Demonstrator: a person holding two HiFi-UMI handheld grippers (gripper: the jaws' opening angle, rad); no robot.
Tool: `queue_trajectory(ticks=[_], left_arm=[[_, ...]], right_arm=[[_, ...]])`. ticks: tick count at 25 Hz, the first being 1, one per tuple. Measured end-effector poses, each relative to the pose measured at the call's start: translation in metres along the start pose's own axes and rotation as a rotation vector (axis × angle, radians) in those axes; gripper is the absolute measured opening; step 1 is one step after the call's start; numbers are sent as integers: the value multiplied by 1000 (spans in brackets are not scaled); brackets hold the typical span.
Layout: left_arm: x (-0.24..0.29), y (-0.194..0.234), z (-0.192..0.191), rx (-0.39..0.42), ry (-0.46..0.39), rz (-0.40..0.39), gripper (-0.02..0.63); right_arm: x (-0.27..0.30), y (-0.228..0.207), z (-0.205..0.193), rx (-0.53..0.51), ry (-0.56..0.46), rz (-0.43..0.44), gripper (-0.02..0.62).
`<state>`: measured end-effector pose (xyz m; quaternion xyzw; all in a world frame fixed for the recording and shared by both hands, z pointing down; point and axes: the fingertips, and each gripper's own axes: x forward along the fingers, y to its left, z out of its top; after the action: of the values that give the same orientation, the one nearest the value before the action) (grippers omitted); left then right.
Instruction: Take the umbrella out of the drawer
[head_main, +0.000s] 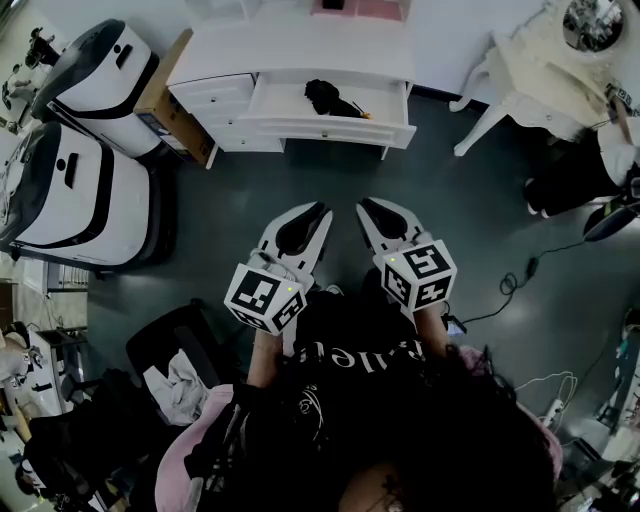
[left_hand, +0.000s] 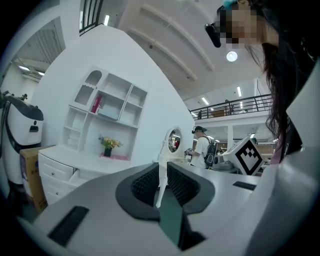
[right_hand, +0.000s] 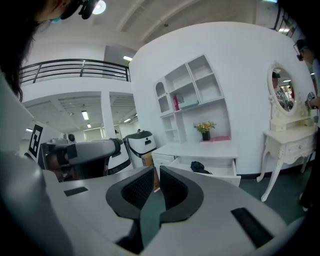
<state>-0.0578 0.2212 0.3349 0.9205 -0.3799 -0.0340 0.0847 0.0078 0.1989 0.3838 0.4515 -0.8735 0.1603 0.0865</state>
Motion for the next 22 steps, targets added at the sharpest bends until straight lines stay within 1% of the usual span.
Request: queue_trajectory(ticks=[9,13,18,22], left_arm=[[10,-7,-13,-34,26,-24,58],[19,-3,-21,-50,48,-30,58],[34,12,-22,-62,64,-18,58],[50,40,-18,-64,76,19,58]], right_arm=[[-9,-12,-13,34,25,-24,66],[-3,-22,-18,47,49,-29,66],[17,-35,-16,66,72,-15,66],[50,-47,-7,75,89,20,66]])
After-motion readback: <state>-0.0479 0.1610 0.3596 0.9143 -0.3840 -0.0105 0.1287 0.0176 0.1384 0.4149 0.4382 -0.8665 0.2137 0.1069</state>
